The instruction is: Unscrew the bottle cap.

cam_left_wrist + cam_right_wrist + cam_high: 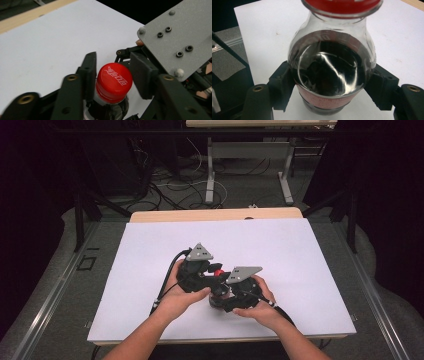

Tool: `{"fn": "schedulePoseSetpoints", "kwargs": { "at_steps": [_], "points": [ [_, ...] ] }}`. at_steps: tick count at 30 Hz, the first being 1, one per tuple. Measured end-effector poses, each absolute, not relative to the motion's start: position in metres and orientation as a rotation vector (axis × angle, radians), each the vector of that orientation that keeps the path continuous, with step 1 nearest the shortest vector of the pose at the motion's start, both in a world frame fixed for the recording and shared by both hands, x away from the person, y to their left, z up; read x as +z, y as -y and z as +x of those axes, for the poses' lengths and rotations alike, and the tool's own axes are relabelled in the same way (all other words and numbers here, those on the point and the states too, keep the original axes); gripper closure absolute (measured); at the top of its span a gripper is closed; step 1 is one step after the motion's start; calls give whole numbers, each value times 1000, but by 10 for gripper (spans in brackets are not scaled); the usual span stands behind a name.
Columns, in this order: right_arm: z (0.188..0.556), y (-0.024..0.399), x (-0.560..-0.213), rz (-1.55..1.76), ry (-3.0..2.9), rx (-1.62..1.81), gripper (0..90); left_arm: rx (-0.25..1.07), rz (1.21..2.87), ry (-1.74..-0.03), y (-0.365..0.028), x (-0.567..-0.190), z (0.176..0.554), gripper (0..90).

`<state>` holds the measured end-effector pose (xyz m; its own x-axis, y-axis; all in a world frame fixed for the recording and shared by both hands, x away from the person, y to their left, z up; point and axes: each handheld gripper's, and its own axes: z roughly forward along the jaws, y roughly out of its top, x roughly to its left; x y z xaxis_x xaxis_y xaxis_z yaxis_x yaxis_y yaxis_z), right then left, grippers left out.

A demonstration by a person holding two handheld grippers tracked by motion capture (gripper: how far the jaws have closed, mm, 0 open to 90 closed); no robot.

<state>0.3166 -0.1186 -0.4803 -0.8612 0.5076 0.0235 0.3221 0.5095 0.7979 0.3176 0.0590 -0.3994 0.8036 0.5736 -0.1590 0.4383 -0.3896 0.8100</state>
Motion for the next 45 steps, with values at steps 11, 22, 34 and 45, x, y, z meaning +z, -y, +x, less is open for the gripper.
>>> {"fn": "schedulePoseSetpoints", "kwargs": {
  "at_steps": [11,22,34,45],
  "points": [
    [316,119,-479,680,-2551,1310,302,121,2098,-630,-79,-392,322,423],
    [313,116,-479,649,-2585,1306,302,60,2119,-560,-78,-399,330,481],
    [314,116,-481,663,-2573,1309,302,138,2125,-574,-65,-399,323,610],
    [315,117,-482,722,-2528,1276,302,288,2075,-731,-56,-393,311,612]
  ]
}}
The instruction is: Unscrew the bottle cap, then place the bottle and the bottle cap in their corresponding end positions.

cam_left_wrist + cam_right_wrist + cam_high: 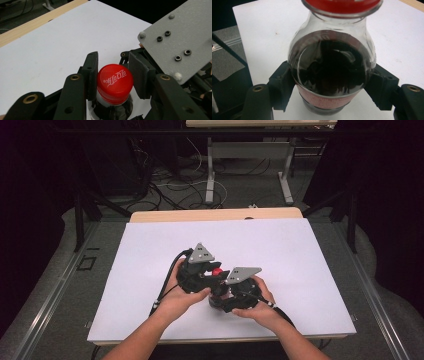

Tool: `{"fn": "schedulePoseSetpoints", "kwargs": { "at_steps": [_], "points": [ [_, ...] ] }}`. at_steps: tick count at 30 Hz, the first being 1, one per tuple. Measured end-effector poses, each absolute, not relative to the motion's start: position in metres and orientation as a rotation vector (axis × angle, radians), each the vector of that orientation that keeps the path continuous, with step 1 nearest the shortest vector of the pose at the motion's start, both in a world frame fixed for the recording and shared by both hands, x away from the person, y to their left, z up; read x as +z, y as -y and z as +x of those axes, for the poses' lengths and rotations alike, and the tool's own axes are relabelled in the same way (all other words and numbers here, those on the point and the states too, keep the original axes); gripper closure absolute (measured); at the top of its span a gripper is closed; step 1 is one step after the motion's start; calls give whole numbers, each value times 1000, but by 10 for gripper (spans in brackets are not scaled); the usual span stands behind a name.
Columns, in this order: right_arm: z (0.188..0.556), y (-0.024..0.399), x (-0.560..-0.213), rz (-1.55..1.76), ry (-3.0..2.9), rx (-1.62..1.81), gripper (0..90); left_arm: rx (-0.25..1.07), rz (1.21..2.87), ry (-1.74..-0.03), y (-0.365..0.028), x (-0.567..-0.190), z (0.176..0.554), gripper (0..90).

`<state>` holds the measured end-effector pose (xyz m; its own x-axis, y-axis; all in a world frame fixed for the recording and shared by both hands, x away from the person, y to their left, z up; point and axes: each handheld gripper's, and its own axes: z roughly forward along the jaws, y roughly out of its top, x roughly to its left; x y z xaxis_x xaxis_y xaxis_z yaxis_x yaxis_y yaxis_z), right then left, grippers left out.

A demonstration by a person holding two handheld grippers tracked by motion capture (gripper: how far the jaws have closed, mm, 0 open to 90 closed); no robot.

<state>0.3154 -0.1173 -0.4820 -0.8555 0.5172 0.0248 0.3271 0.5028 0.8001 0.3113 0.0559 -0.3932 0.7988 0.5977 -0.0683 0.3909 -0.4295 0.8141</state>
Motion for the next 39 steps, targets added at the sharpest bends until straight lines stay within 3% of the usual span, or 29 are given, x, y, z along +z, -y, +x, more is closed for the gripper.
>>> {"fn": "schedulePoseSetpoints", "kwargs": {
  "at_steps": [16,39],
  "points": [
    [322,124,-484,771,-2500,1268,302,326,2029,-837,-90,-389,324,612],
    [339,142,-477,856,-2411,1264,302,339,1950,-1022,-137,-417,343,612]
  ]
}}
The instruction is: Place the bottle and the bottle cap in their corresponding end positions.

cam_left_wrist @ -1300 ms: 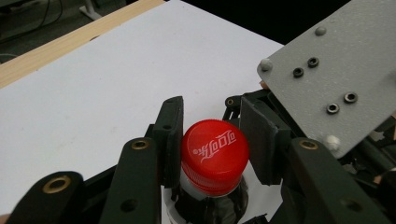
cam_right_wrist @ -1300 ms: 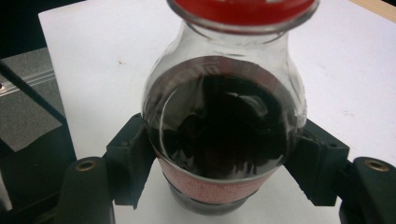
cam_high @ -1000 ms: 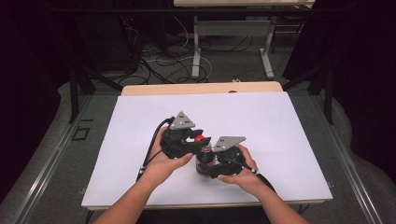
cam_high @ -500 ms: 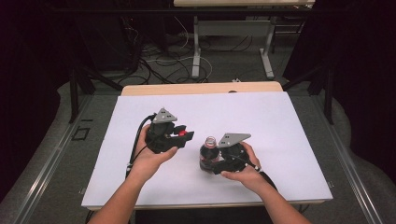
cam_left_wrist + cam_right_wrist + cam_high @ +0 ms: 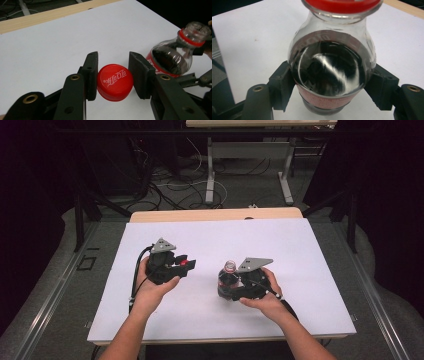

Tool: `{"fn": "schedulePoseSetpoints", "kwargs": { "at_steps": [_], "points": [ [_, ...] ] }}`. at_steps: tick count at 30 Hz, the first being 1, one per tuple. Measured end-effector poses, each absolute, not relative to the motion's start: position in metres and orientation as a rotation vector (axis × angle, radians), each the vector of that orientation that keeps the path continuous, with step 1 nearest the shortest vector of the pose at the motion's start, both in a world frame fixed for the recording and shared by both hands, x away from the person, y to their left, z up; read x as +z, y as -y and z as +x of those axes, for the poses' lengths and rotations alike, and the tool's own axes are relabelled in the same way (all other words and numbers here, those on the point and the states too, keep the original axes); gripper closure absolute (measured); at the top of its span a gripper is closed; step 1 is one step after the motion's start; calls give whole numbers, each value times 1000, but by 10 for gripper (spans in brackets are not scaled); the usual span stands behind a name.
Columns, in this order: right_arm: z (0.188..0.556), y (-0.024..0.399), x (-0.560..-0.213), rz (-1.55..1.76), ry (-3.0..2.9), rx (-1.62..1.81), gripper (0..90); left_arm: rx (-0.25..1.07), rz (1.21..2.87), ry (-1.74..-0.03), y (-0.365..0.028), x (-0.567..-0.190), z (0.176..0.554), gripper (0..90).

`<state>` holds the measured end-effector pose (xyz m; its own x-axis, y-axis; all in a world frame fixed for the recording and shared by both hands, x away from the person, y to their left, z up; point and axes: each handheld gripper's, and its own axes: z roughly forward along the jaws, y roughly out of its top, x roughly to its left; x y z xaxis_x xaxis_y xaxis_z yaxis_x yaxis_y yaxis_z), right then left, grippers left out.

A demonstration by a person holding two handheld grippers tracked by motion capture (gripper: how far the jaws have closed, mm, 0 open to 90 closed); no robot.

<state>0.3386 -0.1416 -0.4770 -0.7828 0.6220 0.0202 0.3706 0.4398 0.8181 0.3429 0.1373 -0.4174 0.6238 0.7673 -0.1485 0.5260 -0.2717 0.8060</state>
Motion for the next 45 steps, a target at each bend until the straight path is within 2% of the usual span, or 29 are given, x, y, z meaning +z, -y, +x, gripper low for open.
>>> {"fn": "schedulePoseSetpoints", "kwargs": {
  "at_steps": [13,29,45],
  "points": [
    [370,137,-460,961,-2328,1212,302,323,1923,-1077,-163,-422,346,611],
    [428,119,-446,1064,-2231,1187,302,305,1908,-1116,-173,-431,349,611],
    [468,101,-473,1147,-2216,1109,301,292,1883,-1155,-182,-433,352,611]
  ]
}}
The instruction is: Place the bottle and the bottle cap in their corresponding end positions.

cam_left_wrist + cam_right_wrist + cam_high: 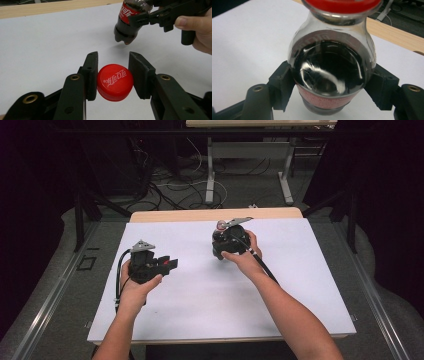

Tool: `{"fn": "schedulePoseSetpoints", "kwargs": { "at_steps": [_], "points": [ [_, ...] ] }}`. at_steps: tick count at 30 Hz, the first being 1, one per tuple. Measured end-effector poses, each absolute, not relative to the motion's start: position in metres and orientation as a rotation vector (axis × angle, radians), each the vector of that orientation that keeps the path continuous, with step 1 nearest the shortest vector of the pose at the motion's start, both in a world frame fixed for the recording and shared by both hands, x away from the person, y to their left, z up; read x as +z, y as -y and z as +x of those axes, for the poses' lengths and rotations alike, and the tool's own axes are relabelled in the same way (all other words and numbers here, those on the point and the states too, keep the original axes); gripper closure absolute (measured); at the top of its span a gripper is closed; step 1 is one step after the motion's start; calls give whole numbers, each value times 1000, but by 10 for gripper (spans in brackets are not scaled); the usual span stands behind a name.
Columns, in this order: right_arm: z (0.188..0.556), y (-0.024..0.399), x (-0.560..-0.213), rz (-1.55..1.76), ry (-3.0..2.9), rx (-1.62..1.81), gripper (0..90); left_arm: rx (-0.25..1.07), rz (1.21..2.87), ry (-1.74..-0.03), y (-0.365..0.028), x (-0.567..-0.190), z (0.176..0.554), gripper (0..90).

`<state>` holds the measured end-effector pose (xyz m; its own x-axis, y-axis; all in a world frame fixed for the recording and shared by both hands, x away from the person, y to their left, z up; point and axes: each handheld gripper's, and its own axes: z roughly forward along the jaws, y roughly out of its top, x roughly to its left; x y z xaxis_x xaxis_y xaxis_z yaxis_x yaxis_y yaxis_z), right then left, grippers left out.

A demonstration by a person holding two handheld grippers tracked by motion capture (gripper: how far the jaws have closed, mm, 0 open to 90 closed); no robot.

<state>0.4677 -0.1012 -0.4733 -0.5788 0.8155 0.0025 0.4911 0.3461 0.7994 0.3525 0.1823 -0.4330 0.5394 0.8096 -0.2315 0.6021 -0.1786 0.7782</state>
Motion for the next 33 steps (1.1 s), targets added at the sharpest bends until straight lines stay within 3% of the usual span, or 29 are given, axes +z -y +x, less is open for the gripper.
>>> {"fn": "schedulePoseSetpoints", "kwargs": {
  "at_steps": [33],
  "points": [
    [455,91,-512,1183,-2172,1108,281,309,1887,-1170,-182,-439,354,611]
  ]
}}
